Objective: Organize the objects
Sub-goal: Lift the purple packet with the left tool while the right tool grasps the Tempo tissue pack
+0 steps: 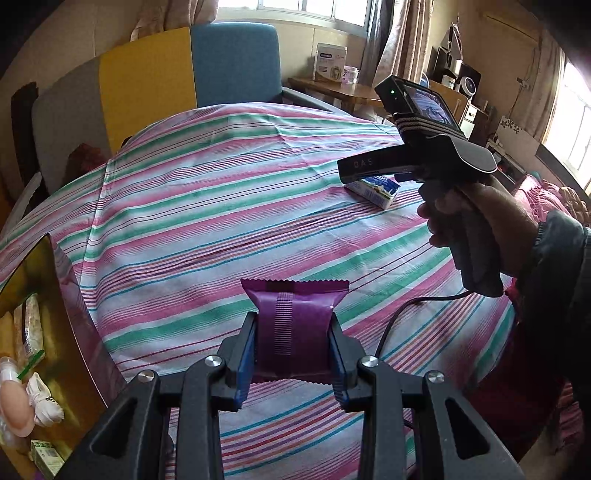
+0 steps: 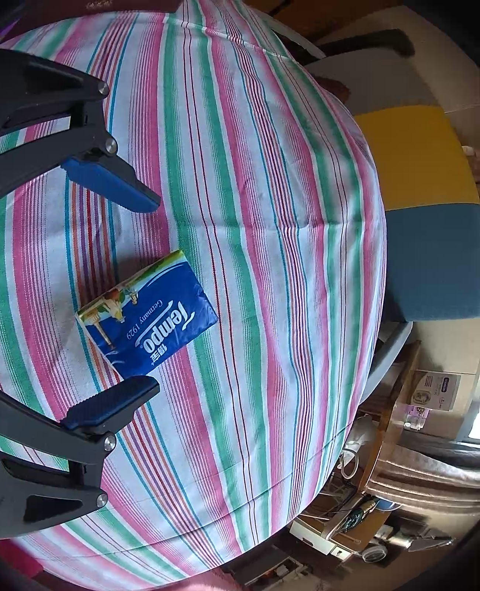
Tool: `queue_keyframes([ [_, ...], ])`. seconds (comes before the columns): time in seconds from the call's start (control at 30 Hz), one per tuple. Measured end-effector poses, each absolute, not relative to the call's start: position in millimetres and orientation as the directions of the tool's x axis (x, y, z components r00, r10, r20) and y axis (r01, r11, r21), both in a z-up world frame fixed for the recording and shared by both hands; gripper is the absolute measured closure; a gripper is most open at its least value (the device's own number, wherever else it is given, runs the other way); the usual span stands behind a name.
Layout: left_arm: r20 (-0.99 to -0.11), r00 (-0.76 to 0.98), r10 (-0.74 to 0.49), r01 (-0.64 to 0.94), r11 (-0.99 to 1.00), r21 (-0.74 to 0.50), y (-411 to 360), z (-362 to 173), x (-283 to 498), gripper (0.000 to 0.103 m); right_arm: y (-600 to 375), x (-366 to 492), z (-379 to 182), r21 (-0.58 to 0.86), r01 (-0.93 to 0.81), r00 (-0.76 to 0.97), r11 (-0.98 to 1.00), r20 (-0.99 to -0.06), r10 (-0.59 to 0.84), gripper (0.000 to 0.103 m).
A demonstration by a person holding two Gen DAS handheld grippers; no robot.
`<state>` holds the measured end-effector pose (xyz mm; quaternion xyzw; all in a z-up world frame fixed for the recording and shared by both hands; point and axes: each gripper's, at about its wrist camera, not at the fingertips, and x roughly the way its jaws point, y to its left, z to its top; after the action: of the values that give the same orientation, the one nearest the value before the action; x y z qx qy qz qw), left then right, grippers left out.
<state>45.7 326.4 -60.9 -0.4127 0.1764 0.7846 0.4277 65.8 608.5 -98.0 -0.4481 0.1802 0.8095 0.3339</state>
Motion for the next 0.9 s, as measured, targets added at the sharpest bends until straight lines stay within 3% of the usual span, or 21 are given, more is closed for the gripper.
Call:
queue_keyframes([
  [0.6,-0.799,-0.275,0.535,-0.824,-0.559,-0.090,324.1,-57.9,48.9,0.069,604.9,48.2,-102.8,-0.015,-0.660,-0.397,-0.751,-0.841,0.367,0.019],
  [0.83,-0.795,-0.267,0.544,-0.828,-0.552,-0.100,320.4,-53.0,54.0,0.069,607.8,47.3,-100.8,-0.024,-0.665,-0.395,-0.746,-0.837,0.379,0.013],
  [0.9,-0.794,-0.267,0.546,-0.827,-0.553,-0.102,318.5,-51.8,54.1,0.069,611.2,50.6,-96.3,-0.021,-0.677,-0.405,-0.735,-0.824,0.397,0.005],
])
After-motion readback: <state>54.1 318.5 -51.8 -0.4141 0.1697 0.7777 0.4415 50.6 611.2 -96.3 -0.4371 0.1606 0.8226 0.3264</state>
